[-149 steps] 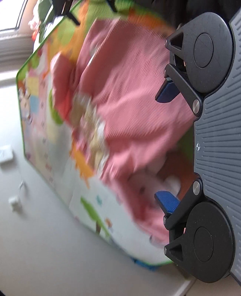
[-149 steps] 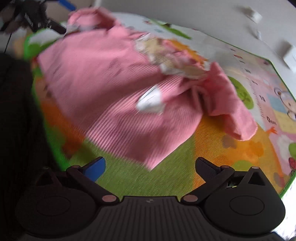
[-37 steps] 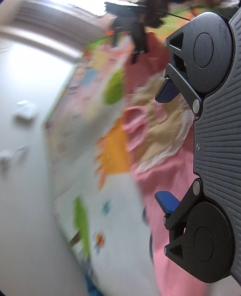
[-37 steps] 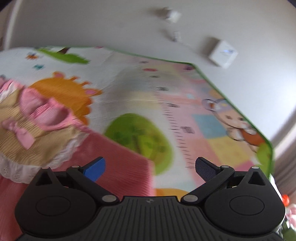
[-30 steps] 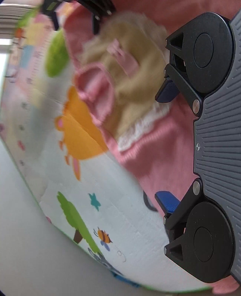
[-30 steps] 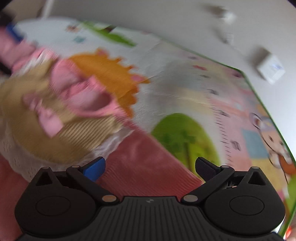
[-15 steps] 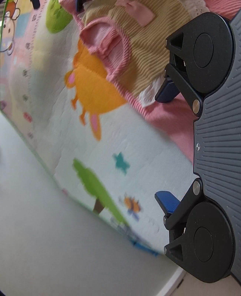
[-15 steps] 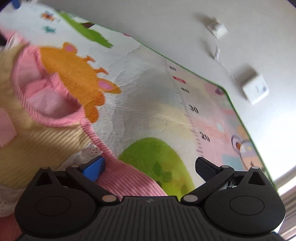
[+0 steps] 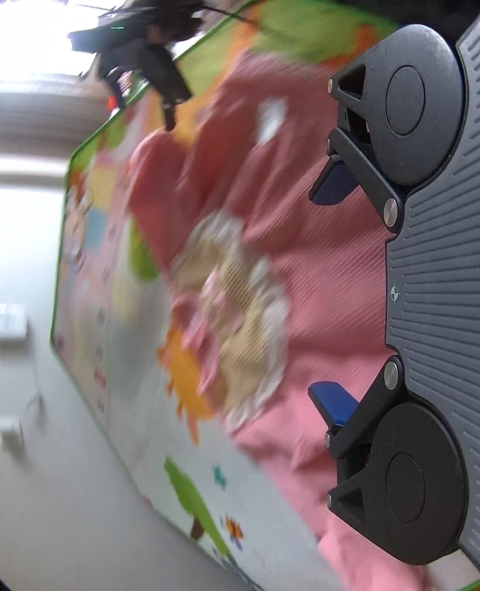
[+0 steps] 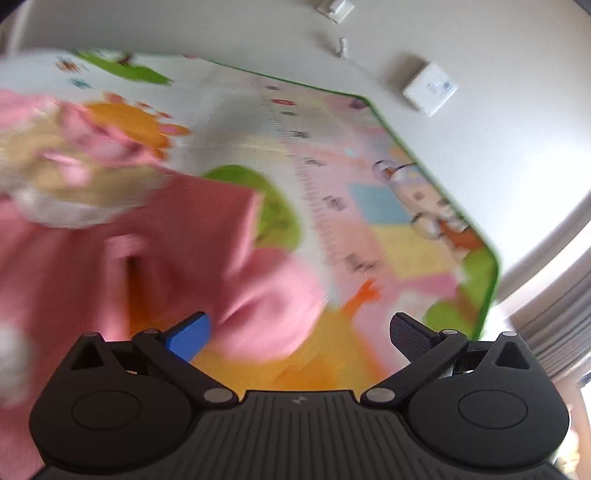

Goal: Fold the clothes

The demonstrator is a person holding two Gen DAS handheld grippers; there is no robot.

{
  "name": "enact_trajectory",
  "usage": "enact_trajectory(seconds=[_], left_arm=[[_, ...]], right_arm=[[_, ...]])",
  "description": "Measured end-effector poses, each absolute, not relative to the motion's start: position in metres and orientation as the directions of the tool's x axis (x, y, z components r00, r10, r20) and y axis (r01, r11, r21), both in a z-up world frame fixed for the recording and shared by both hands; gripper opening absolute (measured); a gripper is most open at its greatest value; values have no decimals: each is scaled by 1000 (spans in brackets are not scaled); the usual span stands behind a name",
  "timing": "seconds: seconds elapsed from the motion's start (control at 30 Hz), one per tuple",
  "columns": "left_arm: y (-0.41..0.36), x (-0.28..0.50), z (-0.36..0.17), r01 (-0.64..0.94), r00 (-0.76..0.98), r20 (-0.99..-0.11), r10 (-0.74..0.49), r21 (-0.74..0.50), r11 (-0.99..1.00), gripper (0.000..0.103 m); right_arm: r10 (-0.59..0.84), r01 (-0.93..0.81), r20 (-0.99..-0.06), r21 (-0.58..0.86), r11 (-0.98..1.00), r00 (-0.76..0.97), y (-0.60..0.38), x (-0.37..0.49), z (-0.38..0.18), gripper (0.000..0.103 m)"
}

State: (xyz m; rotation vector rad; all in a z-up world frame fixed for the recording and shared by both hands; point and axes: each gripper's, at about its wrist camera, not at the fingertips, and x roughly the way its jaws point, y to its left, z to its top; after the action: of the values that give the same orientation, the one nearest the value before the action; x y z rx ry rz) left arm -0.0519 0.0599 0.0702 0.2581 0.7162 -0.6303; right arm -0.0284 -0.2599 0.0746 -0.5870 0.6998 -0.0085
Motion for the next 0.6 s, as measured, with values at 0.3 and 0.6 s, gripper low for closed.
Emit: enact_trajectory(seconds=[0.3, 0.6], left_arm=[[58, -89, 33, 625, 448, -805, -388, -28, 780, 103], [79, -102, 66, 595, 526, -747, -406, -17, 803, 103]], right_arm=[[-69, -444, -744, -468, 764, 665, -224, -125, 30, 103], [37, -480, -750, -384, 789, 661, -223, -140, 62, 103]])
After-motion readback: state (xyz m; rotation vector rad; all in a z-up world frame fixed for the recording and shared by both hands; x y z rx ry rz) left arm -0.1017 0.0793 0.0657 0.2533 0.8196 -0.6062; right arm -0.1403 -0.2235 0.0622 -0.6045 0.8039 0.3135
